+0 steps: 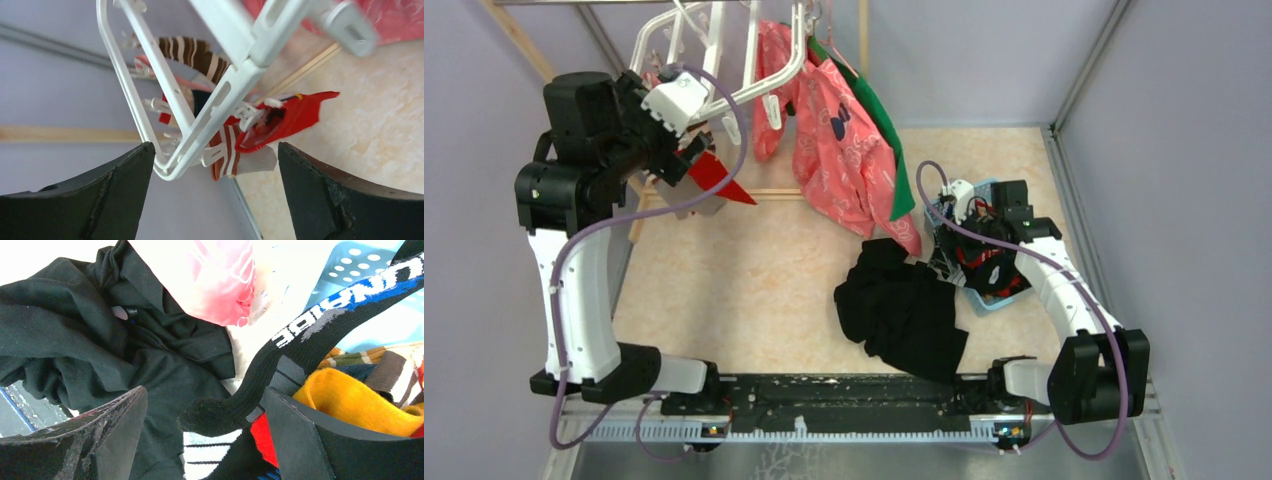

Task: Remove the socks clipped to the hanger
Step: Adjust the hanger on the clothesline.

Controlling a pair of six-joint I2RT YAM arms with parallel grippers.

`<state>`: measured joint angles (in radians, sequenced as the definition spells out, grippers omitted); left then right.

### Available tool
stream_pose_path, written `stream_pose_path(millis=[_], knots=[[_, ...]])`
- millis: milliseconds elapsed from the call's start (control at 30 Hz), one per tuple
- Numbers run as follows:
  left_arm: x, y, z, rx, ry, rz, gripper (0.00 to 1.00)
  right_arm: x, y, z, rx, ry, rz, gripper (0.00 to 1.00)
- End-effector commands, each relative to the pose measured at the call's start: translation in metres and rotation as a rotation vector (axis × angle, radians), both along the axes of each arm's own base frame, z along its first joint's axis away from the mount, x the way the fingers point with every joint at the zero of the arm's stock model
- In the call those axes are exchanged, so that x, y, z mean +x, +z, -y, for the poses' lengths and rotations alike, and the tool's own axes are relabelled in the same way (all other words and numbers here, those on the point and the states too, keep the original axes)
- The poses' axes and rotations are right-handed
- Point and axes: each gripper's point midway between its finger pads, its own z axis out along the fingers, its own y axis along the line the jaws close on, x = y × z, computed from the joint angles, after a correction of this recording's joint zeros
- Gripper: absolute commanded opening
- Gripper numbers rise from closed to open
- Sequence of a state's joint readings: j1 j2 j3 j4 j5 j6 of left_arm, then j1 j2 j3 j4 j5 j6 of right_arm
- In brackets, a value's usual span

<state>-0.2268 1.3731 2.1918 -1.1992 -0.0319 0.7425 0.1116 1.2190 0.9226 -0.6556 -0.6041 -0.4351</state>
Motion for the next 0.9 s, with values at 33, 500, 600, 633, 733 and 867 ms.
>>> stream_pose_path(millis=[33,500,600,633,733,867], knots=[[0.0,-0.004,-0.012,-0.019,-0.026,-0.017,0.98,0.015,0.059,-0.017,0.086,0.051,0.158,0.86],[-0.011,0.02,0.003,-0.164,-0.061,0.148,0.98,0.128,0.301,-0.102,0.523,0.007,0.548,0.78],[-0.011,0.018,0.004,-0.187,-0.06,0.156,0.99,0.147,0.33,-0.125,0.541,0.002,0.619,0.81],[-0.011,0.018,0.005,-0.192,-0.06,0.155,0.99,0.157,0.333,-0.132,0.535,-0.004,0.619,0.81],[-0.011,0.017,0.005,-0.203,-0.057,0.16,0.99,0.185,0.341,-0.15,0.542,-0.012,0.593,0.81],[-0.014,0.019,0.003,-0.208,-0.048,0.166,0.99,0.209,0.357,-0.163,0.566,-0.007,0.63,0.75]])
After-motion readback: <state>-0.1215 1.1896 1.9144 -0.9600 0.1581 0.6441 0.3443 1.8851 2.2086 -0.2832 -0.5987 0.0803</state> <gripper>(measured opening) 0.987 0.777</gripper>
